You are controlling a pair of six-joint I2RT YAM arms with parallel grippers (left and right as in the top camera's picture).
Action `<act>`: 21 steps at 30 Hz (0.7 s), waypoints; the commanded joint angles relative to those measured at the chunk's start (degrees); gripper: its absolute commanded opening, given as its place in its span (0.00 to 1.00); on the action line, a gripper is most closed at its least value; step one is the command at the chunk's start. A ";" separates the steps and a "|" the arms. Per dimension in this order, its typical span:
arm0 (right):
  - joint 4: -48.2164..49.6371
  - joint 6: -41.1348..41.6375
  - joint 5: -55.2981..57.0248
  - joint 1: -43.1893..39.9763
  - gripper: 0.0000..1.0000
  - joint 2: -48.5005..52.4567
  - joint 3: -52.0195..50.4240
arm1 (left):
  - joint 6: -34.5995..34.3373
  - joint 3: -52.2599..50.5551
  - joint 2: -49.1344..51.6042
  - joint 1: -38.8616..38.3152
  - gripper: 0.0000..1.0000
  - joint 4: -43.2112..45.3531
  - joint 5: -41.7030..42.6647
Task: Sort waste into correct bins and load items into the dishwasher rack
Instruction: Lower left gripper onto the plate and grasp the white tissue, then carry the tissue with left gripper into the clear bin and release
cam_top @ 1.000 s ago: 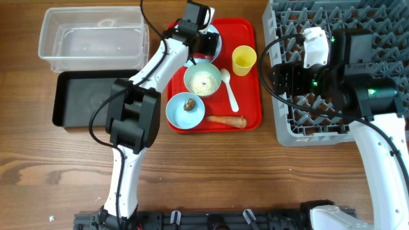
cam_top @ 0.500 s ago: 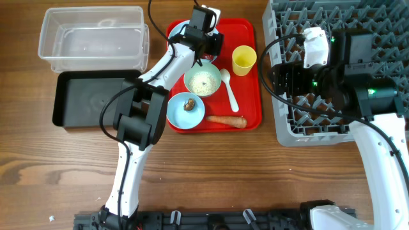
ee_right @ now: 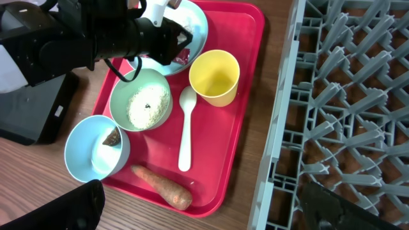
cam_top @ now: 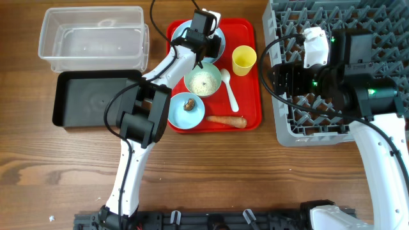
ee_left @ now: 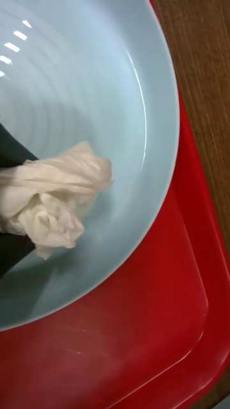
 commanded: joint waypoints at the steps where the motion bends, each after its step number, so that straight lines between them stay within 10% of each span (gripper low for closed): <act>1: 0.00 0.46 0.50 0.39 1.00 0.44 1.25 | 0.00 0.68 0.76 -0.17 0.13 -0.04 -0.57; 21: 1.27 1.51 0.50 0.39 1.00 0.44 1.25 | -7.96 0.70 -24.06 6.51 0.04 -18.32 -7.76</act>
